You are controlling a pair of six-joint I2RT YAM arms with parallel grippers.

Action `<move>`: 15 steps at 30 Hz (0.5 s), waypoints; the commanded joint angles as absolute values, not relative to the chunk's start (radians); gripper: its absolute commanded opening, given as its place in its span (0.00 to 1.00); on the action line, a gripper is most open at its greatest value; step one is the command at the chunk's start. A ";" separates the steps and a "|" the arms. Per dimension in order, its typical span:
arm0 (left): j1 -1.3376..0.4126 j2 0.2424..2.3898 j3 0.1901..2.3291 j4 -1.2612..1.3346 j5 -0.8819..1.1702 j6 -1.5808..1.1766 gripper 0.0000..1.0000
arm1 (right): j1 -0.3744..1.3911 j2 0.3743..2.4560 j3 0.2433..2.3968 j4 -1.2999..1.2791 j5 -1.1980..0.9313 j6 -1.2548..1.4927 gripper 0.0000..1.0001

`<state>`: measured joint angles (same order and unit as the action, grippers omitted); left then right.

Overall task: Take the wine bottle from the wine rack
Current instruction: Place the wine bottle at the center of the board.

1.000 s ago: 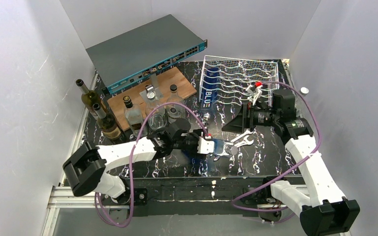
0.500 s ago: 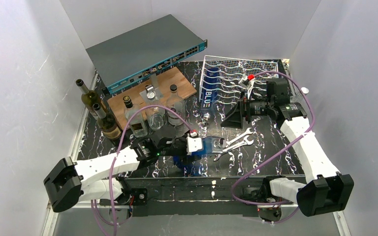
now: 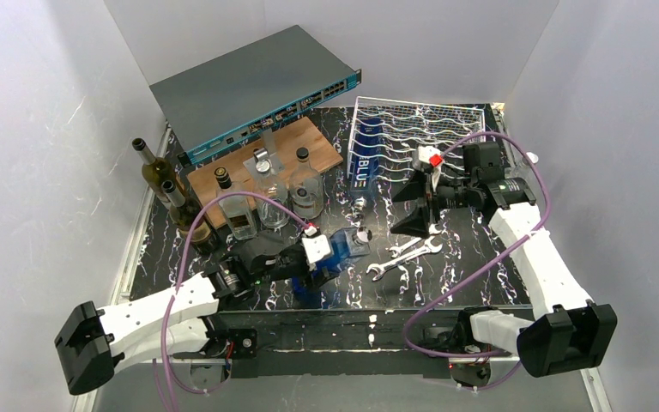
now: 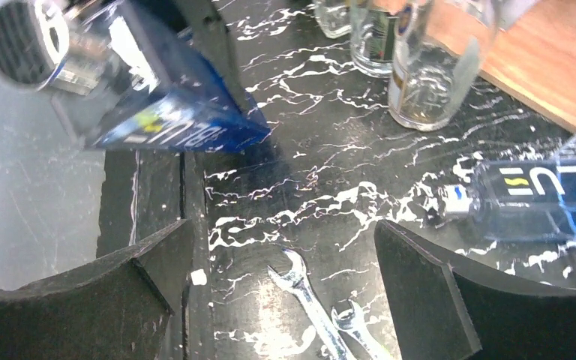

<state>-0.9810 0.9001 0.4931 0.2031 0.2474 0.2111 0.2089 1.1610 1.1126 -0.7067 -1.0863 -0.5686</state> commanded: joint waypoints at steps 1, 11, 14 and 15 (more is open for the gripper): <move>-0.981 0.840 0.523 0.360 0.181 0.130 0.00 | 0.206 1.199 1.156 -0.968 -1.253 -1.076 0.98; -0.982 0.903 0.569 0.451 0.190 0.028 0.00 | 0.373 1.253 1.212 -1.082 -1.246 -1.360 1.00; -0.980 0.933 0.593 0.460 0.212 0.016 0.00 | 0.414 1.274 1.237 -1.078 -1.243 -1.387 1.00; -0.981 0.942 0.598 0.464 0.219 0.013 0.00 | 0.421 1.286 1.249 -1.076 -1.243 -1.389 1.00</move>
